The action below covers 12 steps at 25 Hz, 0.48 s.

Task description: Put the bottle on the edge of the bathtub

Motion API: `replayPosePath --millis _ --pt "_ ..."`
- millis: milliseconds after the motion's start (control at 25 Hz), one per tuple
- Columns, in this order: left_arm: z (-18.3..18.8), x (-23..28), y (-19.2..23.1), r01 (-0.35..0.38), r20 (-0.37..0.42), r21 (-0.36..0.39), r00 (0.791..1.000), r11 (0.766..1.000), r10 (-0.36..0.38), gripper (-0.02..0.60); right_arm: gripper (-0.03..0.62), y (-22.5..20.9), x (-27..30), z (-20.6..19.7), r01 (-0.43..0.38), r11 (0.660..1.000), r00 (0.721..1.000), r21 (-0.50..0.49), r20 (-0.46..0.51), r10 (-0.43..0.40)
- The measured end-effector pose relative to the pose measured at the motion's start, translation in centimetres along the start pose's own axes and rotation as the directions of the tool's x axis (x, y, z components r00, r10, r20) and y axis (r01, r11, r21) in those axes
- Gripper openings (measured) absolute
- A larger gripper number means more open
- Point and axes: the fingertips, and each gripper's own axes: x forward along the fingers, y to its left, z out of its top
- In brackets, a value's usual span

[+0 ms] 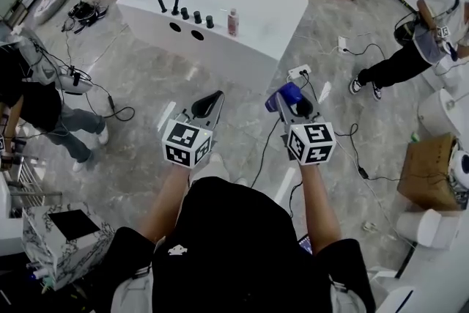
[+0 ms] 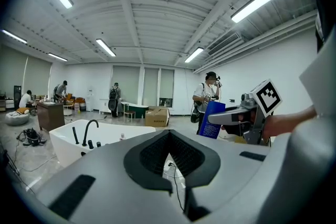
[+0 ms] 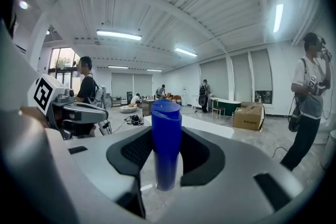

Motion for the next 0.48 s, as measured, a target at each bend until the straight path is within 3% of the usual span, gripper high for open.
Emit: replayPosePath --millis 480 --pt "-0.1 3.2 2.8 0.005 -0.024 0.006 1.0 1.0 -0.005 0.012 0.163 -1.4 4.2 0.3 -0.017 1.0 1.0 0.003 -0.011 0.017"
